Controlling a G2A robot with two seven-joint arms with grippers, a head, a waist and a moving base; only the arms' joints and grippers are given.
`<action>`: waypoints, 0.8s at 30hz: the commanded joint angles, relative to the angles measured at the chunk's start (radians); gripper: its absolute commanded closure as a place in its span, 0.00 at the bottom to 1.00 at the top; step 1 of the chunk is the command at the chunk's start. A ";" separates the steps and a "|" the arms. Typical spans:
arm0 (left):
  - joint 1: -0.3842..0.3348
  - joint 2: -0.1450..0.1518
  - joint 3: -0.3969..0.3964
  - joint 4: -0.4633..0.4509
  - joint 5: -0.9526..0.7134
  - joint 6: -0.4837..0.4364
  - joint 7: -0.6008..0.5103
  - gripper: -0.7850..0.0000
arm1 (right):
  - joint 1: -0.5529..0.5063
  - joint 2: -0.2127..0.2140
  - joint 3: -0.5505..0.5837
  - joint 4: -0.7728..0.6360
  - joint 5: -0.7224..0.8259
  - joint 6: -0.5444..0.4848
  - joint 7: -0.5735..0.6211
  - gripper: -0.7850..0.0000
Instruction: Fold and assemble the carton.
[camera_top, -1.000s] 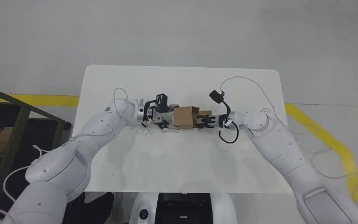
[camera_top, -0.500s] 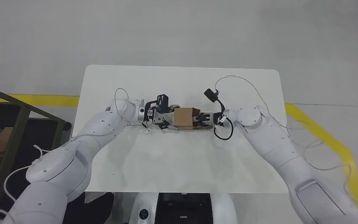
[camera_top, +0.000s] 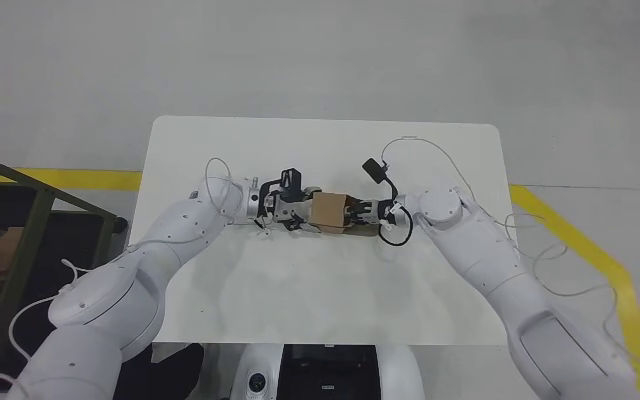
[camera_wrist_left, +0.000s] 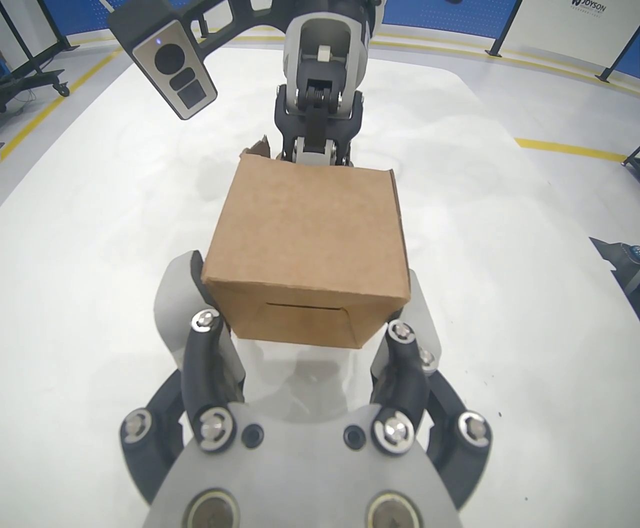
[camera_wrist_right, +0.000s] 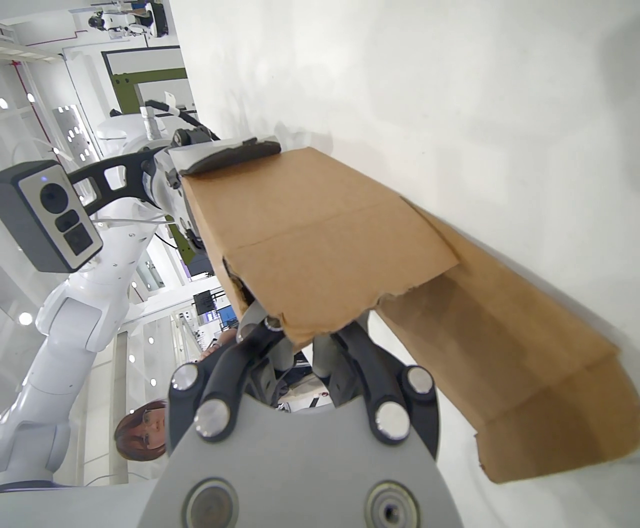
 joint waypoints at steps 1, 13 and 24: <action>0.000 -0.001 -0.001 -0.001 0.003 0.000 0.000 0.19 | 0.002 -0.003 0.000 0.009 0.003 -0.005 0.003 1.00; 0.001 -0.001 -0.009 0.003 0.004 0.000 0.000 0.23 | -0.010 0.018 0.050 -0.001 -0.060 -0.029 0.008 1.00; 0.004 0.001 -0.014 0.000 0.008 0.001 0.002 0.21 | -0.126 0.101 0.217 -0.182 -0.142 0.023 -0.016 1.00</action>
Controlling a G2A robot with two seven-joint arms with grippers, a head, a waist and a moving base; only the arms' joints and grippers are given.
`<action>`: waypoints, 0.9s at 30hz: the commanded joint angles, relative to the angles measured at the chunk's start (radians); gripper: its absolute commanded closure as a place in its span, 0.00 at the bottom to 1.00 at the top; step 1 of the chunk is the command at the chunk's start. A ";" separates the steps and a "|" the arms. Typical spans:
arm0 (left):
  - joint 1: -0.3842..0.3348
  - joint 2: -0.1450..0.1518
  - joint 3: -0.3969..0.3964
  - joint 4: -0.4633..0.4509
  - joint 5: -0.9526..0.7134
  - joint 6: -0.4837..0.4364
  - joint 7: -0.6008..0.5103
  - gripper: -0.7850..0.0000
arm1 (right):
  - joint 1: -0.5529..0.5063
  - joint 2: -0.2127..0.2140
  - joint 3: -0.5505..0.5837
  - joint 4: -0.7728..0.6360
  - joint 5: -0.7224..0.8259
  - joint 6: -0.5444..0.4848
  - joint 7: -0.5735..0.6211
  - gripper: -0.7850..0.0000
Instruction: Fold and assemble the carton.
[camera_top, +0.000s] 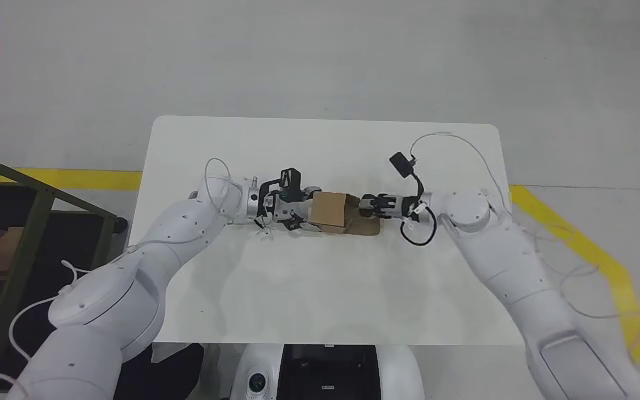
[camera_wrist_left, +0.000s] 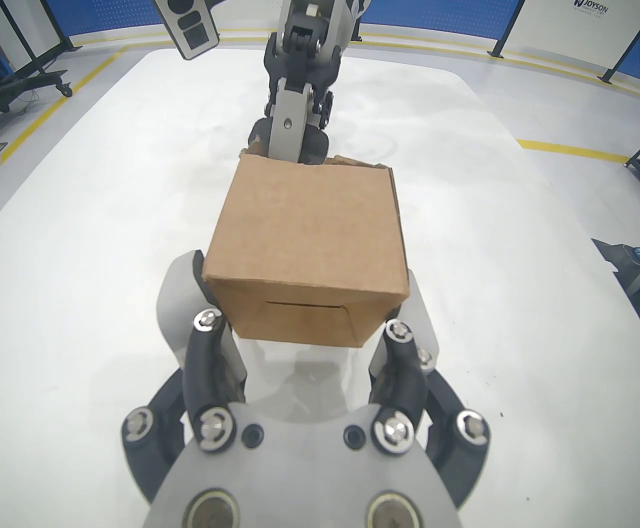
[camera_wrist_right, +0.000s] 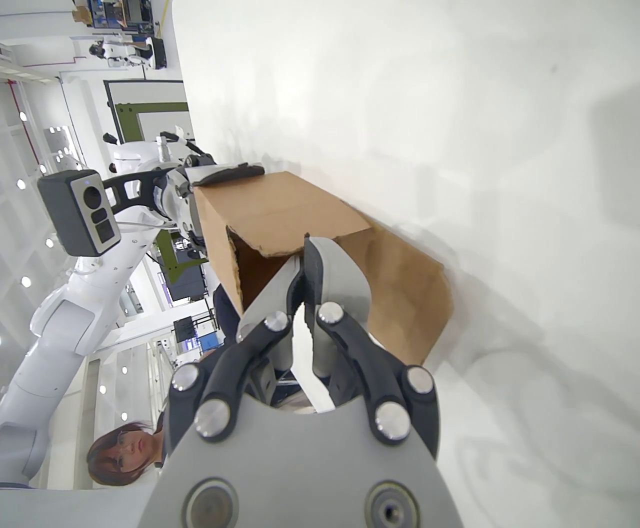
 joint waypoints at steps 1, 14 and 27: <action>0.000 0.000 -0.001 0.000 0.001 0.000 0.000 0.21 | -0.014 0.007 0.020 -0.019 0.002 0.003 -0.005 1.00; 0.002 0.003 -0.009 -0.004 0.005 0.002 0.002 0.22 | 0.032 -0.015 -0.013 0.045 0.002 -0.027 -0.010 1.00; 0.005 0.005 -0.016 -0.007 0.011 0.003 0.003 0.23 | 0.054 -0.050 -0.083 0.089 0.011 -0.058 0.017 1.00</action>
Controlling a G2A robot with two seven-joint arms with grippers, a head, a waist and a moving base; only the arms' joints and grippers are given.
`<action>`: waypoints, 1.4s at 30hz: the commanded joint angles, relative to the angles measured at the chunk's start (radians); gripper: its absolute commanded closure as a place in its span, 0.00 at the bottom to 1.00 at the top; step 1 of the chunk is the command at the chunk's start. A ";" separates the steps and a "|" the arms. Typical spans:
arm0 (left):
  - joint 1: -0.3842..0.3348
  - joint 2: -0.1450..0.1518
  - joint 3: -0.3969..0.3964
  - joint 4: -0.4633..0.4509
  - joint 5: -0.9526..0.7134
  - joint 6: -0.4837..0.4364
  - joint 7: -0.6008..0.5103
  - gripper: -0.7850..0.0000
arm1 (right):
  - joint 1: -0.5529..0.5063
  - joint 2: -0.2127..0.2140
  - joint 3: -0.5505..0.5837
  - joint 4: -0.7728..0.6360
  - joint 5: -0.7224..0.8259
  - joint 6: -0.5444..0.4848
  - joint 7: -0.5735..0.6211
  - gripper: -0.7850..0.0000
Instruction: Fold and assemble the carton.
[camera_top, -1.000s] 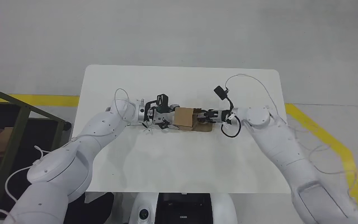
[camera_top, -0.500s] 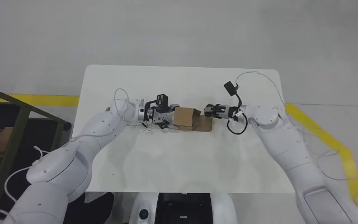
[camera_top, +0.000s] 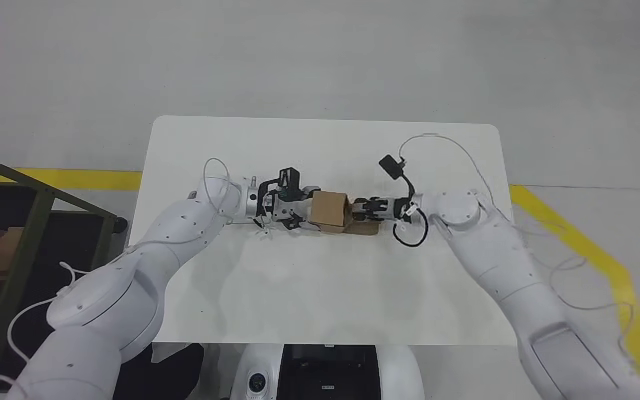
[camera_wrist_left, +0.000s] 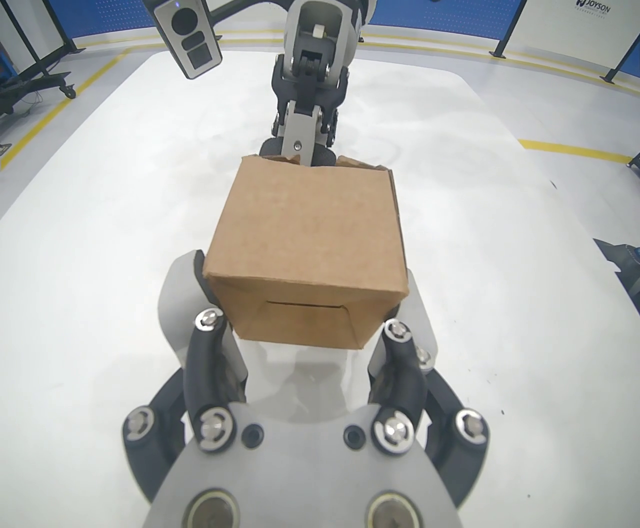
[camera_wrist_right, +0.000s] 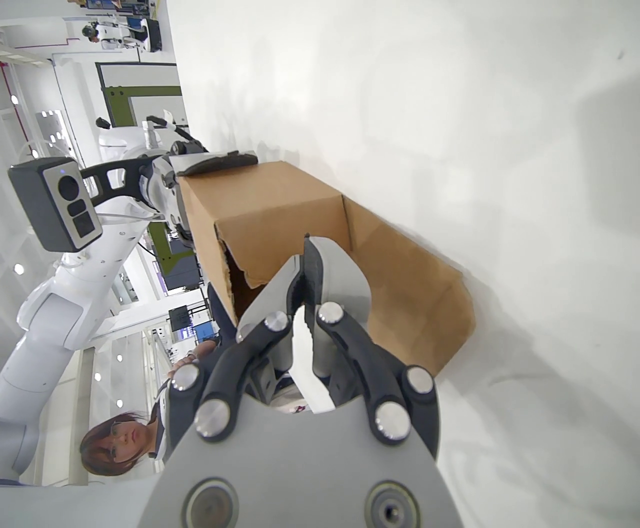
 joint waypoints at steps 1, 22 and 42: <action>0.000 0.000 -0.001 -0.001 0.002 0.001 0.001 0.23 | 0.001 -0.004 -0.005 0.000 0.008 -0.005 0.006 1.00; 0.004 0.002 -0.010 -0.009 0.012 0.000 0.000 0.24 | 0.088 -0.091 -0.092 0.175 0.162 -0.017 0.088 1.00; 0.007 0.000 -0.022 -0.011 0.027 0.000 0.000 0.25 | 0.129 -0.141 -0.116 0.298 0.189 -0.033 0.105 1.00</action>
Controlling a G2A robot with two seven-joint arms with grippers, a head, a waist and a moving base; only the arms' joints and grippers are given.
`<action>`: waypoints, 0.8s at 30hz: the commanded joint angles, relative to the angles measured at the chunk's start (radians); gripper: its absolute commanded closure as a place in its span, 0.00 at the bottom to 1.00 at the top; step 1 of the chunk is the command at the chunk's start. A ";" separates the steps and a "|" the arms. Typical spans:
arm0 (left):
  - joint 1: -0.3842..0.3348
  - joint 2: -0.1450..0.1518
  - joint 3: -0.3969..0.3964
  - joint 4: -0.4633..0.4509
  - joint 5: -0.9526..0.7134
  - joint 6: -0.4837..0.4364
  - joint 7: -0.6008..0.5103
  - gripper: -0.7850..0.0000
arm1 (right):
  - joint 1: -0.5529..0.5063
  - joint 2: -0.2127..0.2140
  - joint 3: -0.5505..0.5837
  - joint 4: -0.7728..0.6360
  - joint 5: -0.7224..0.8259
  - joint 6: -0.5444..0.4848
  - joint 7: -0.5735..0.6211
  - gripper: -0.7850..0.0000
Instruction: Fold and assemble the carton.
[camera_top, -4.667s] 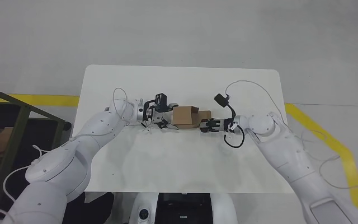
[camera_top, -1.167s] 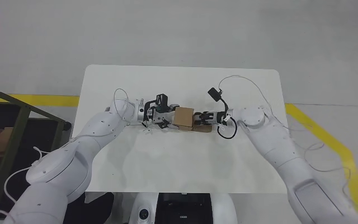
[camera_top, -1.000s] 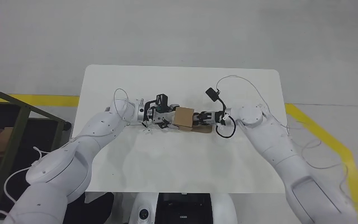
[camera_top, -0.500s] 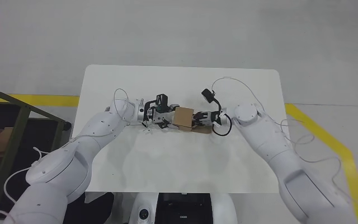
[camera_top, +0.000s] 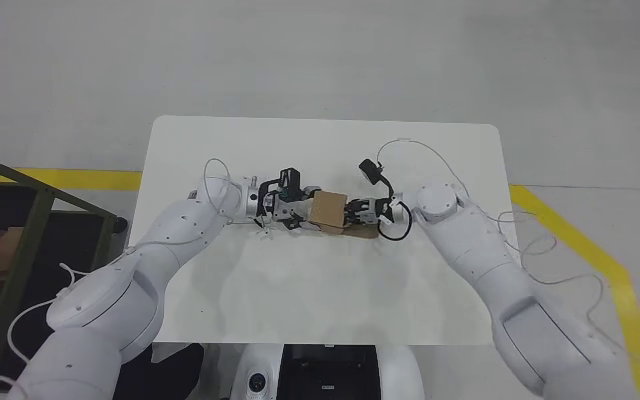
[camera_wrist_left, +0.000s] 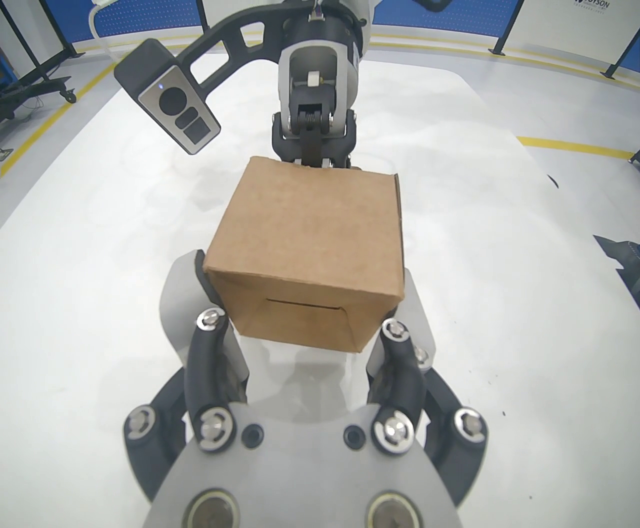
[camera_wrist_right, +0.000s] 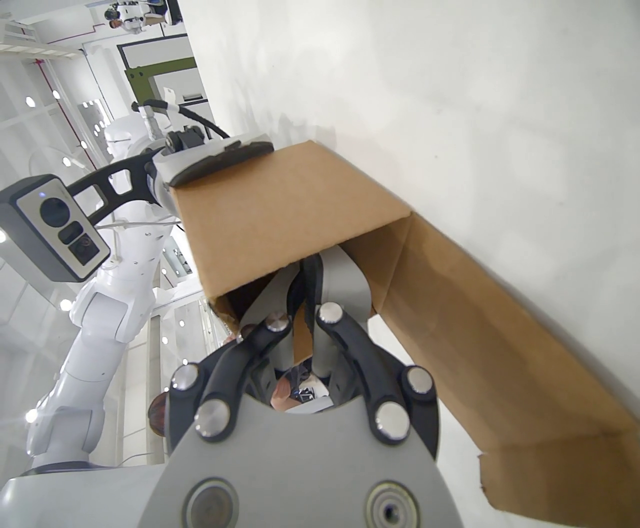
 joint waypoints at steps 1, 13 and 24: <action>0.000 0.000 -0.001 0.000 0.001 0.000 0.000 0.24 | 0.000 0.001 0.004 0.006 -0.008 -0.004 -0.007 1.00; 0.004 0.001 -0.011 0.000 -0.002 -0.001 -0.001 0.24 | -0.061 0.075 0.118 -0.099 -0.112 0.023 -0.120 0.98; 0.007 0.003 -0.019 -0.003 -0.005 -0.001 -0.001 0.24 | -0.364 0.221 0.377 -0.661 -0.399 0.198 -0.183 0.73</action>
